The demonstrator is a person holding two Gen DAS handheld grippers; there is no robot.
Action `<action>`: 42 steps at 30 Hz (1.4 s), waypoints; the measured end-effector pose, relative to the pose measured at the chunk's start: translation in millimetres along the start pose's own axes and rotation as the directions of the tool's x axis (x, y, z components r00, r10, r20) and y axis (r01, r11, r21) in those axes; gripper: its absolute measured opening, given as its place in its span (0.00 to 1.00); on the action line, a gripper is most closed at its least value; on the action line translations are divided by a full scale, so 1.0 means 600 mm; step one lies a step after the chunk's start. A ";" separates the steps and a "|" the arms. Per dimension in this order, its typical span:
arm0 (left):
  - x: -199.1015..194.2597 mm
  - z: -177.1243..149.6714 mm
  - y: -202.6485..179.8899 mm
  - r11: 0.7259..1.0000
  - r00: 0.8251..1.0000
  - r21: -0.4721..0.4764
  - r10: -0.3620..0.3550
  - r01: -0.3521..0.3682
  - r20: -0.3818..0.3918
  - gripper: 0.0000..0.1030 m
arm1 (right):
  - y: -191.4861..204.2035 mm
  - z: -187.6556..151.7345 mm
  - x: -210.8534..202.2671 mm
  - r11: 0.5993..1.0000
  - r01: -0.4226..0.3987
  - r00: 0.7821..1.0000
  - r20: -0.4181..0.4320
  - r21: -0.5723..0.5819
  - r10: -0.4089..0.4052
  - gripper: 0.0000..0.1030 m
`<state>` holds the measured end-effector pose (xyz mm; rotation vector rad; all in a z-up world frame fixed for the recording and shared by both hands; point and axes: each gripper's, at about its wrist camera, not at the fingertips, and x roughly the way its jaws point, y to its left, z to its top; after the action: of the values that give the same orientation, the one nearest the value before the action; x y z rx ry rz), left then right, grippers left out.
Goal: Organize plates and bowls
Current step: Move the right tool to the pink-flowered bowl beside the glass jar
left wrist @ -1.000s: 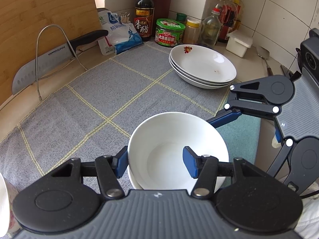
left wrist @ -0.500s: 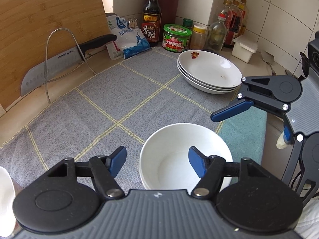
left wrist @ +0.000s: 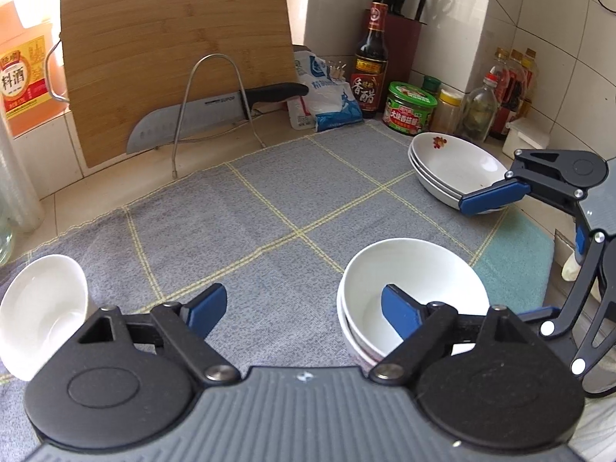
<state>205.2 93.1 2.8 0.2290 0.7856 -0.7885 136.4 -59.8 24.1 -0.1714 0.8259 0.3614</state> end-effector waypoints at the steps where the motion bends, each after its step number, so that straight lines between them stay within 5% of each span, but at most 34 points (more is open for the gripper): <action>1: -0.001 -0.004 0.002 1.000 1.000 -0.009 0.015 -0.015 0.002 0.86 | 0.001 0.003 0.002 1.000 -0.001 1.000 0.000 -0.002 0.001 1.00; 14: -0.012 -0.061 0.071 0.958 0.982 -0.222 0.188 -0.182 0.002 0.86 | 0.031 0.075 0.045 0.991 -0.052 0.999 0.012 -0.120 0.053 1.00; 23: -0.022 -0.096 0.112 0.892 0.920 -0.250 0.392 -0.377 0.011 0.86 | 0.065 0.151 0.107 0.965 -0.128 0.992 -0.014 -0.228 0.128 1.00; 34: -0.011 -0.123 0.170 0.829 0.878 -0.322 0.479 -0.458 -0.018 0.86 | 0.103 0.232 0.190 0.925 -0.233 0.972 -0.059 -0.299 0.226 1.00; 42: -0.001 -0.123 0.186 0.810 0.870 -0.355 0.493 -0.466 -0.015 0.86 | 0.118 0.269 0.247 0.912 -0.303 0.953 -0.099 -0.278 0.287 1.00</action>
<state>243.8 205.6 -58.9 0.0685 0.7359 -0.1658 312.2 88.8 21.0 -0.3335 0.8529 0.7687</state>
